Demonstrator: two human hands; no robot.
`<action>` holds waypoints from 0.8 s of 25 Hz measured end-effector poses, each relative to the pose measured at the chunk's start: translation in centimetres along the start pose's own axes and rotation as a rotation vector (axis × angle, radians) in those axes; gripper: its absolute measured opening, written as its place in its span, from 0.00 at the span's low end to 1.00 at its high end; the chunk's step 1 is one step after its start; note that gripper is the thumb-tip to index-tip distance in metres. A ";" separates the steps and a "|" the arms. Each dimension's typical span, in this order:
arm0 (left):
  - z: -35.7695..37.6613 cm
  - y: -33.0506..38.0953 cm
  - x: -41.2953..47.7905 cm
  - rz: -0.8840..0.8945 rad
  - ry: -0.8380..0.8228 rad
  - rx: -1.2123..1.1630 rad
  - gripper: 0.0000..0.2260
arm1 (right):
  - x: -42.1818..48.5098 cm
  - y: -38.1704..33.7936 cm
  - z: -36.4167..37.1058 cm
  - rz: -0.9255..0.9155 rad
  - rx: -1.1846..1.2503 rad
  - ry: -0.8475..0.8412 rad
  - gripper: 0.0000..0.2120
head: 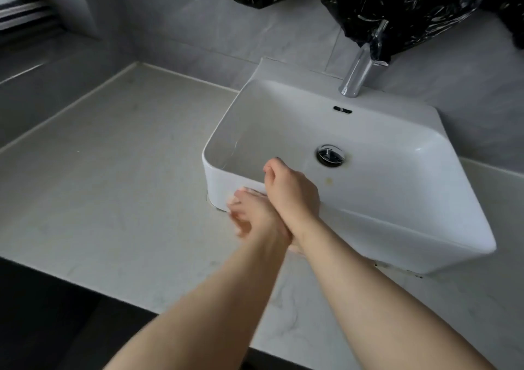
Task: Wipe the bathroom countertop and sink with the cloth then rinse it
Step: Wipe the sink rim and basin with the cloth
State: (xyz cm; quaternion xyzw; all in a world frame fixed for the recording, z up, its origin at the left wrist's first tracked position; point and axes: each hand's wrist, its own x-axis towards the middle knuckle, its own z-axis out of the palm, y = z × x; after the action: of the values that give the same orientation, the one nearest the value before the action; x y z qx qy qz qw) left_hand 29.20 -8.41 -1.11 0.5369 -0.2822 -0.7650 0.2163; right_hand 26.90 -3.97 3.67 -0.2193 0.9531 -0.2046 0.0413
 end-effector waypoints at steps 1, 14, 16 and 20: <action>0.4 -0.1 -0.7 -0.033 -0.040 0.118 0.14 | 0.0 0.0 -0.1 0.008 0.011 -0.006 0.11; -1.4 4.7 5.4 -0.075 -0.188 -0.205 0.12 | 0.4 0.1 0.4 -0.021 -0.034 -0.025 0.10; -2.1 5.1 6.5 -0.072 -0.216 -0.112 0.14 | 0.5 0.1 0.5 -0.023 -0.046 -0.029 0.10; -3.3 5.2 5.3 0.049 -0.322 0.022 0.14 | 0.6 0.0 0.3 0.026 -0.026 -0.095 0.10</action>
State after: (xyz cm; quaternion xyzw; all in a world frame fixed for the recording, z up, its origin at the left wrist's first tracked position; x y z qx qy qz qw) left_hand 30.69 -16.24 -2.23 0.4027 -0.3346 -0.8325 0.1812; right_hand 26.40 -4.36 3.37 -0.2169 0.9554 -0.1811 0.0863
